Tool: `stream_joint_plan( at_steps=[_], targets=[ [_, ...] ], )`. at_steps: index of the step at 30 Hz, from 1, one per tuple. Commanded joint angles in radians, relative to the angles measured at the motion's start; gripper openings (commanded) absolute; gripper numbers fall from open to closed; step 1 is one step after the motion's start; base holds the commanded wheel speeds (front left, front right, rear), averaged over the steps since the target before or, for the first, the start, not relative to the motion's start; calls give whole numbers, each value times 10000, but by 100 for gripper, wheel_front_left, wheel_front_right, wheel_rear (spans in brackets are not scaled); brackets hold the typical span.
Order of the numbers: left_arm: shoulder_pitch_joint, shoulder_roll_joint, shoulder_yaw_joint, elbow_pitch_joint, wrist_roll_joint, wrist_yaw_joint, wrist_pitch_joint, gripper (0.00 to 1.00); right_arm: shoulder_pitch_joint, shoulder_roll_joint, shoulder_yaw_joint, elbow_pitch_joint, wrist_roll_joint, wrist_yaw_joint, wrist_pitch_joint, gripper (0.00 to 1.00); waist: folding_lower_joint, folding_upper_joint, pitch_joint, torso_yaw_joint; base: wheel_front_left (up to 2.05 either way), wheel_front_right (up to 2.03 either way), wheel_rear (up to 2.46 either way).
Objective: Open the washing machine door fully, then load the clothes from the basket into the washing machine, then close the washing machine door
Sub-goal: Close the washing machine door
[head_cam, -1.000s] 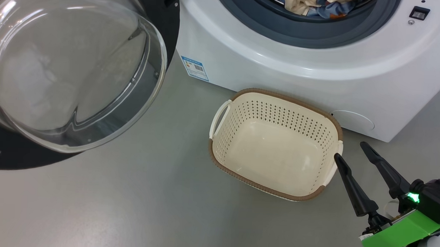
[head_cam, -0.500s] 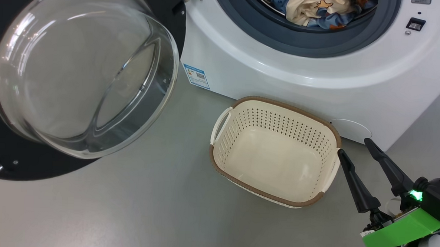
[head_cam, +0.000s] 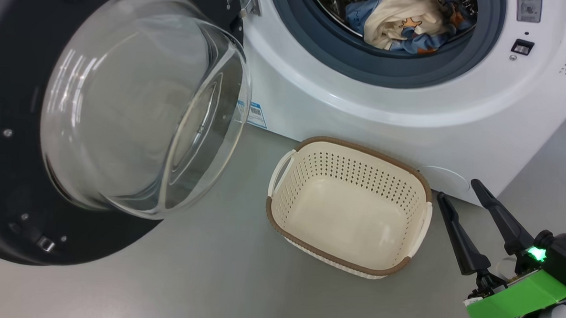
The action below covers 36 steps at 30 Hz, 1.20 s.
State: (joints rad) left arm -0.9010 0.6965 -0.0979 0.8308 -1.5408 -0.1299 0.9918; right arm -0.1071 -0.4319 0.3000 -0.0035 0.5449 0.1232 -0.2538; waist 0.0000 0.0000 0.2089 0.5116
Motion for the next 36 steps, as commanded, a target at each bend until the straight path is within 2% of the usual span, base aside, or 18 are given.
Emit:
stream_joint_plan(
  at_steps=[1, 8, 18, 30, 36],
  targets=[
    [41, 611, 162, -529, -172, -8, 385, 0, 231, -65, 41, -244, -108, 75, -80, 100, 0, 0, -156, 20, 0, 0, 0],
    [294, 446, -19, -1747, -448, -8, 1235, 0, 540, 139, -271, -236, -168, 75, -80, 100, 0, 0, -550, 50, 0, 0, 0],
    [1030, 42, -83, -3464, -747, -8, 1568, 0, 879, 390, -588, -254, -266, 75, -80, 100, 0, 0, -1036, -175, 0, 0, 0],
    [1743, -686, -391, -5306, -814, -8, 1545, 0, 1401, 626, -1286, -274, -367, 75, -80, 100, 0, 0, -1459, -948, 0, 0, 0],
    [1883, -1074, -639, -6097, -713, 142, 1426, 0, 1638, 775, -1545, -309, -401, 75, -80, 100, 0, 0, -1604, -1433, 0, 0, 0]
  ],
)
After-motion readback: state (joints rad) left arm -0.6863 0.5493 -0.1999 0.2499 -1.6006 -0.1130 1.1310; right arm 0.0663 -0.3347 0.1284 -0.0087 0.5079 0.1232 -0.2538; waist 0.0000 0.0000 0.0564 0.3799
